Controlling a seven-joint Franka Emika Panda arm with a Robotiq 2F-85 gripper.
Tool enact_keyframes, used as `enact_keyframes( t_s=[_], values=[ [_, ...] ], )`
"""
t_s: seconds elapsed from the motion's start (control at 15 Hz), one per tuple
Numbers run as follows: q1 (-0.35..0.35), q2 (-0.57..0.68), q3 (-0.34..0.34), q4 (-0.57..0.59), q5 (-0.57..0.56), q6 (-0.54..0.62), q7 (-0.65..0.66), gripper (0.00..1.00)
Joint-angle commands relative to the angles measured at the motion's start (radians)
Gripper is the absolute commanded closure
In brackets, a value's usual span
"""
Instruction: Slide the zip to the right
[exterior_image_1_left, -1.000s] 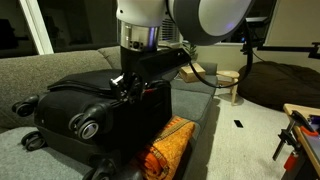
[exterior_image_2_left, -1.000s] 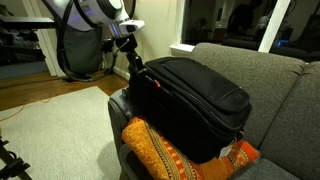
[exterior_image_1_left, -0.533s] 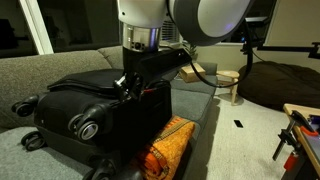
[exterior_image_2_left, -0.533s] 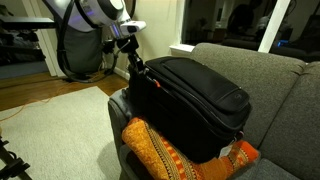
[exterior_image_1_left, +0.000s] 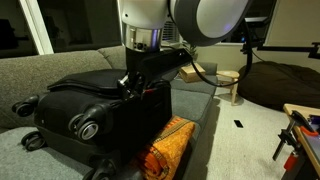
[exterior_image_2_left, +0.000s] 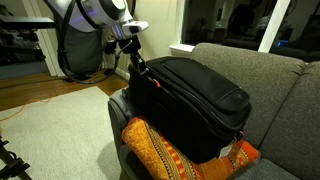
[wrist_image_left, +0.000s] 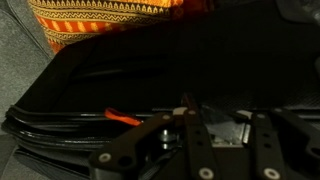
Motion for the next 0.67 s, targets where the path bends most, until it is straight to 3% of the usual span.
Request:
enact_keyframes(
  t_s=[0.0,0.33,0.4,0.47,0.6],
  values=[
    [-0.023,-0.029,-0.016,-0.026,-0.002,-0.003,-0.002,0.97],
    [-0.069,-0.036,0.003,-0.025,0.057,-0.022,-0.062,0.95],
    [-0.073,-0.035,0.011,-0.024,0.07,-0.028,-0.078,0.7],
    [-0.078,-0.036,0.015,-0.023,0.086,-0.031,-0.095,0.69],
    [-0.09,-0.036,0.035,-0.016,0.132,-0.054,-0.14,0.58]
  ],
)
